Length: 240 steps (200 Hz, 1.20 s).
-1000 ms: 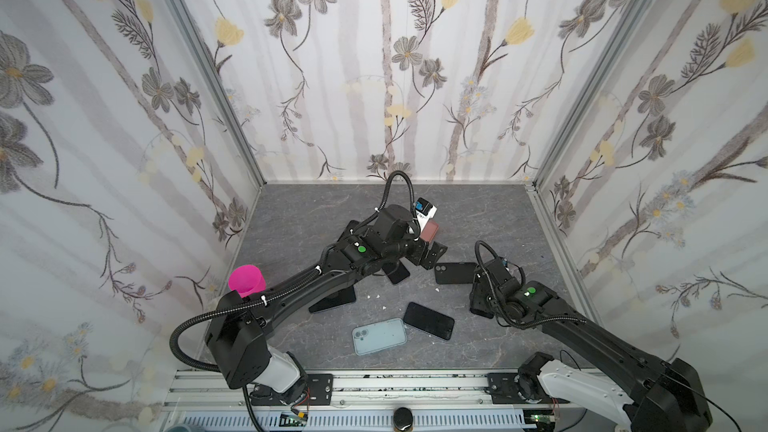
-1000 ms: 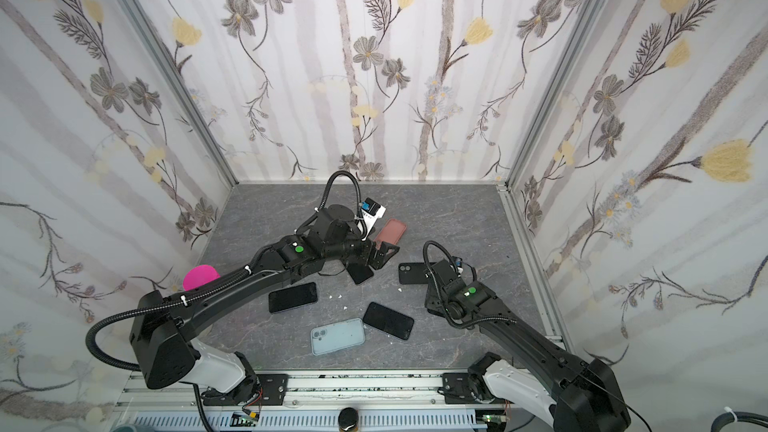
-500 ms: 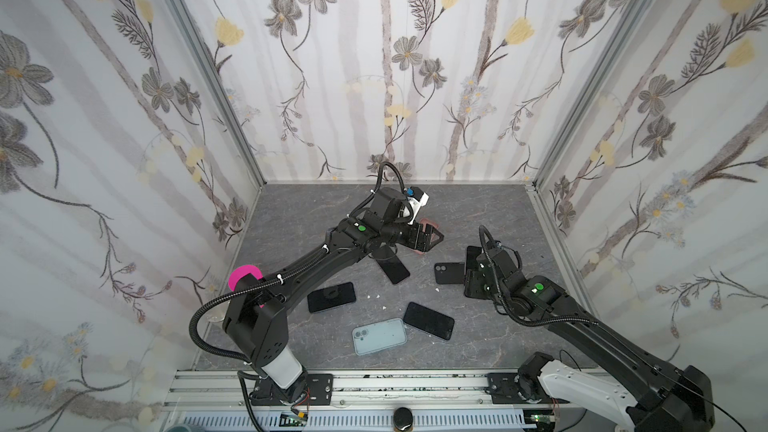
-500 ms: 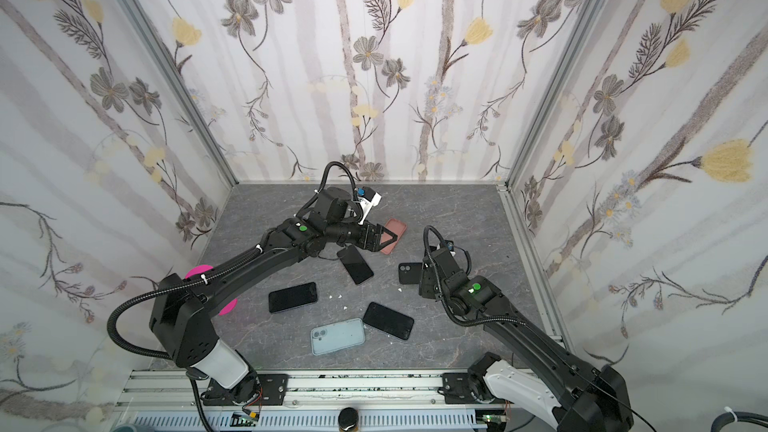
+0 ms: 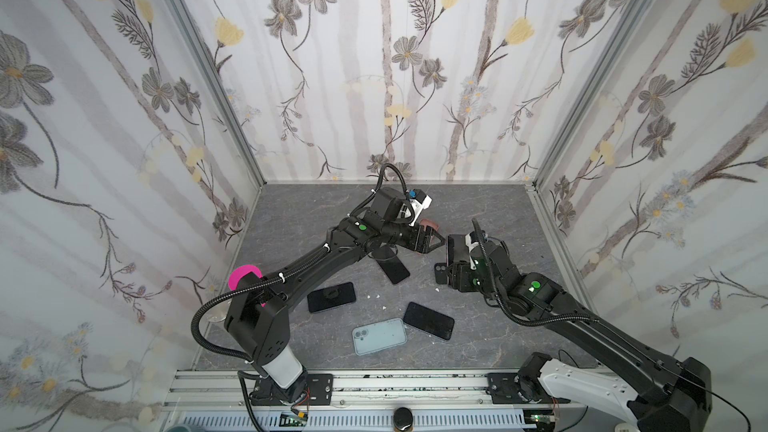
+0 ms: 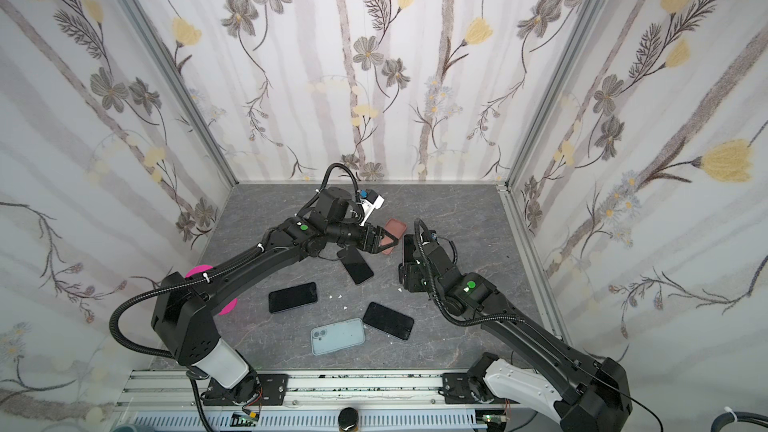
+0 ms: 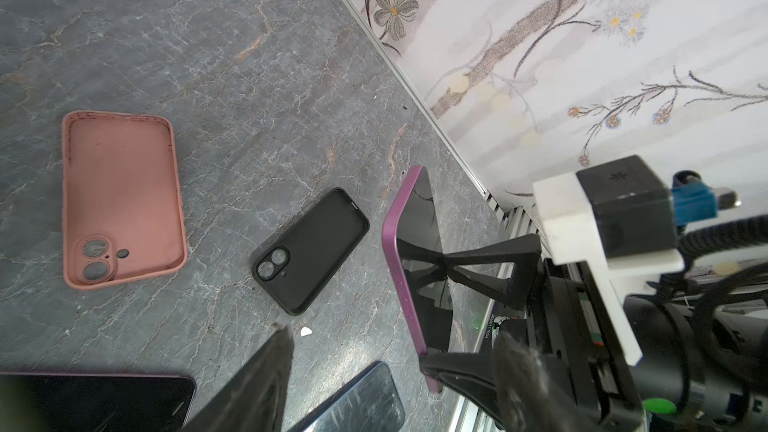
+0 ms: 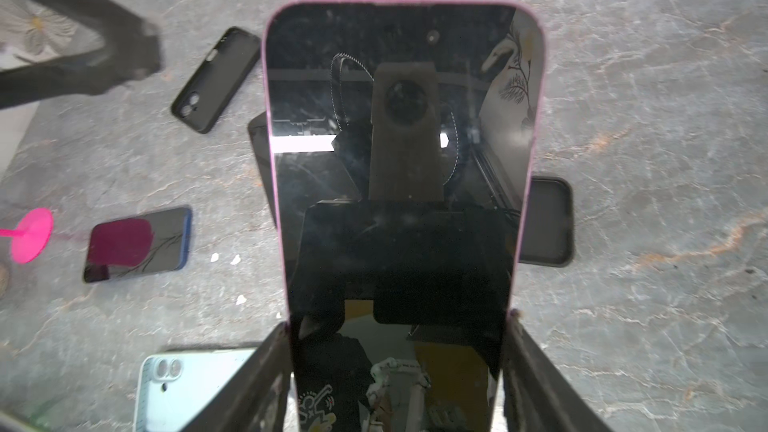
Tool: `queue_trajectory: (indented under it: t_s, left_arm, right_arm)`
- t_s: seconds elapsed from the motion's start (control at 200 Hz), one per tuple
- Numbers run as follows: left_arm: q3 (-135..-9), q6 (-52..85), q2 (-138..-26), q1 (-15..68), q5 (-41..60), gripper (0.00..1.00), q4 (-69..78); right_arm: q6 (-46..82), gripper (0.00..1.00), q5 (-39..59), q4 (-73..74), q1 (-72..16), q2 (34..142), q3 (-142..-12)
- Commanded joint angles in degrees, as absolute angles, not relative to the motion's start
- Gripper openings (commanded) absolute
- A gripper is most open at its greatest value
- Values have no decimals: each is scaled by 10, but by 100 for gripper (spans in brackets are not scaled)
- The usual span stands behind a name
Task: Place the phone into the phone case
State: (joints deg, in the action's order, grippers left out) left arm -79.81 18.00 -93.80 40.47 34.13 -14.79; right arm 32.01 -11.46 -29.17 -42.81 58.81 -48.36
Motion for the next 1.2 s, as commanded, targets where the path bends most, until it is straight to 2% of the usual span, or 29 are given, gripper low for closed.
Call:
queue_trajectory:
  t_s: [0.0, 0.49, 0.634, 0.714, 0.819, 0.944, 1.034, 1.124, 1.194]
  left_arm:
    - [-805, 183, -938, 404, 349, 73, -147]
    - [-819, 183, -956, 404, 357, 45, -166]
    - [-821, 182, -958, 404, 363, 25, -166]
    - [-823, 182, -959, 404, 369, 17, -167]
    - [-826, 181, -962, 404, 370, 0, -169]
    - [-827, 182, -962, 404, 368, 0, -169]
    - [-825, 183, -956, 404, 361, 0, -165]
    - [-816, 186, -944, 401, 348, 0, -144]
    - [-806, 197, -925, 395, 326, 0, -114]
  right_arm:
    - [312, 41, -109, -248, -441, 588, -492]
    - [297, 42, -108, -225, -481, 612, -514]
    - [297, 41, -112, -226, -486, 616, -516]
    - [297, 42, -117, -229, -488, 618, -515]
    - [298, 42, -131, -229, -490, 618, -514]
    - [302, 43, -149, -230, -490, 615, -513]
    - [304, 51, -161, -229, -490, 610, -514]
    - [305, 71, -172, -215, -490, 599, -517]
    - [300, 81, -172, -187, -490, 587, -518]
